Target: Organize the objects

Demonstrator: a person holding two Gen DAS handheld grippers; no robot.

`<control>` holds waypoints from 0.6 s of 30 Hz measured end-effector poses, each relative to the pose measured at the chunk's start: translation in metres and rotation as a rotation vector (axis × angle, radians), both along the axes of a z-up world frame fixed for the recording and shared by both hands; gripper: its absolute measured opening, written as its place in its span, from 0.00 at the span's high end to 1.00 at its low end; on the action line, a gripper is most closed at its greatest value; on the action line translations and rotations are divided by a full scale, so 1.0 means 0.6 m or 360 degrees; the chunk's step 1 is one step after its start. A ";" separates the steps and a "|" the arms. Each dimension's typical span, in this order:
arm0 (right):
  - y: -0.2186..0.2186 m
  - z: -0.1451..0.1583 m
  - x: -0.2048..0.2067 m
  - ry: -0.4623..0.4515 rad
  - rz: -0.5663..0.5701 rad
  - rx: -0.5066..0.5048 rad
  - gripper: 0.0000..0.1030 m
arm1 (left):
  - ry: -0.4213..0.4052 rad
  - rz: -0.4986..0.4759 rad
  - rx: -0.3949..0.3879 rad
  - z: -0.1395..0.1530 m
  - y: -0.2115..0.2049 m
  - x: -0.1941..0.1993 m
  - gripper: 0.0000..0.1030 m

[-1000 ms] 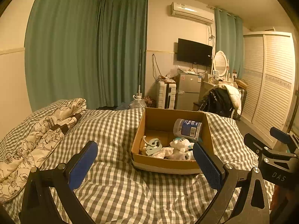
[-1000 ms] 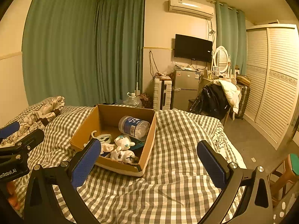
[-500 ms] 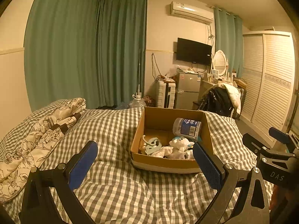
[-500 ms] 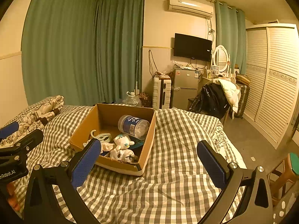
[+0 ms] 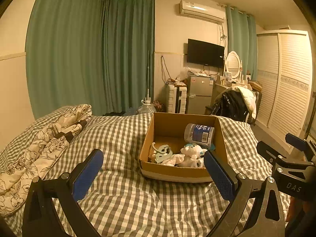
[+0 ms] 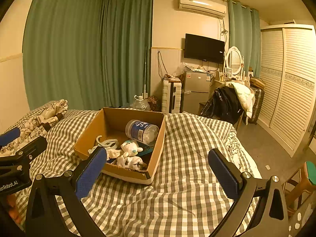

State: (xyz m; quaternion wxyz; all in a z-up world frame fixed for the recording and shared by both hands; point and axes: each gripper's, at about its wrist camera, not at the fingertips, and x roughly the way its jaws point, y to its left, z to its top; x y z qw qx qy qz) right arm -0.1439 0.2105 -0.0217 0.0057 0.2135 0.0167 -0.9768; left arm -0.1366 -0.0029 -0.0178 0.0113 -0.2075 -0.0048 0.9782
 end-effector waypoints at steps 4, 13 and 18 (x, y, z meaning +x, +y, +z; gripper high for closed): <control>-0.001 0.000 -0.001 -0.0002 0.0000 0.0002 0.00 | -0.0001 0.0005 -0.0007 0.000 0.000 -0.001 0.00; -0.003 -0.002 -0.001 -0.0010 0.0002 0.0006 0.00 | 0.0004 -0.0002 -0.0006 -0.001 -0.001 0.000 0.00; -0.004 -0.003 -0.001 -0.0013 0.0002 0.0008 0.00 | -0.0003 -0.0002 -0.0002 -0.002 -0.001 0.000 0.00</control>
